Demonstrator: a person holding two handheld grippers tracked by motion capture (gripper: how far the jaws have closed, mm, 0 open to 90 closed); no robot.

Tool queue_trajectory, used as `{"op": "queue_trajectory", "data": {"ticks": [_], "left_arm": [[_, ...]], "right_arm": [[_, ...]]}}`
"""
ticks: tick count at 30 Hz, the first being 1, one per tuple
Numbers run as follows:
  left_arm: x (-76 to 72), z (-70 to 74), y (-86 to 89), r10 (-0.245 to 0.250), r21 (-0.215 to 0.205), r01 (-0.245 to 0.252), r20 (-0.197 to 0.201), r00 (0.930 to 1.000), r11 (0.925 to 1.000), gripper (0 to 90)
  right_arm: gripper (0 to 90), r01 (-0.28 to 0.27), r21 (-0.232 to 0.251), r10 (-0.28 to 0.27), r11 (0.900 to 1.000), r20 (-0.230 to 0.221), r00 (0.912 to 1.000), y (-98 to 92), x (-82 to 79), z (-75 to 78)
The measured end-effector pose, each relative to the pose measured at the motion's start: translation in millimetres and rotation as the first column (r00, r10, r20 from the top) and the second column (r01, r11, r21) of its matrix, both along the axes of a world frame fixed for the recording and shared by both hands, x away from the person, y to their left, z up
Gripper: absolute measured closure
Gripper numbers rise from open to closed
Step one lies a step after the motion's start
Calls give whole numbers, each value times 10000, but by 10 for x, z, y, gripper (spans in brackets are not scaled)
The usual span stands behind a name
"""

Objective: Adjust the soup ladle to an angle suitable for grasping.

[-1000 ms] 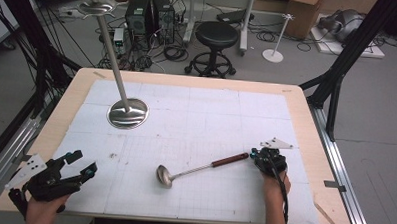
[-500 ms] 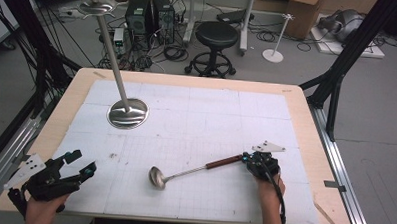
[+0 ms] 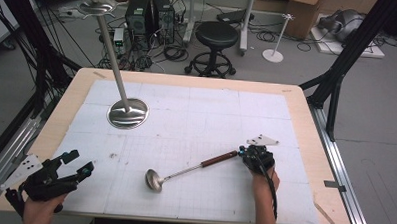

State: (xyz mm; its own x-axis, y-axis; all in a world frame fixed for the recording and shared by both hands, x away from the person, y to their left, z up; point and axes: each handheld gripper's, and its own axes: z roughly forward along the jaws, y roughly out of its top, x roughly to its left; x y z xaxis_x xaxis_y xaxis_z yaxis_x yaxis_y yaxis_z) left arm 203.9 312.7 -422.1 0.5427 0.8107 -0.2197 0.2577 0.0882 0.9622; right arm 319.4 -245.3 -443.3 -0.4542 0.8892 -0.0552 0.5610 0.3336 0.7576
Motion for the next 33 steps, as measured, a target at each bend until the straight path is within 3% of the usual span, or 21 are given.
{"op": "queue_trajectory", "data": {"ticks": [7,9,15,21,25,27,33], "left_arm": [[1,-5,-32,-132,156,132,-9,9999,9998,232],[5,-7,-26,-118,147,119,-43,9999,9998,232],[8,-8,-7,-73,66,73,-48,10000,10000,232],[2,-4,-8,-30,-14,30,0,10000,10000,233],[1,-4,-10,-26,19,26,-32,10000,10000,233],[-1,-2,-10,-31,39,31,-6,10000,10000,233],[-1,-2,-12,-20,66,20,-10,10000,10000,234]], "right_arm": [[899,-1048,-435,1055,9935,130,9943,6,104,-30],[898,-1259,-326,1267,9915,219,9917,10,145,-16],[900,-1942,-218,1936,9807,-298,9806,93,211,0],[900,-1559,-218,1547,9875,-511,9866,98,136,13],[900,-1212,-46,1208,9926,-467,9916,49,60,4],[900,-985,300,999,9947,-510,9937,10,23,-11],[900,-665,499,691,9965,-524,9962,-54,-85,-16]]}}
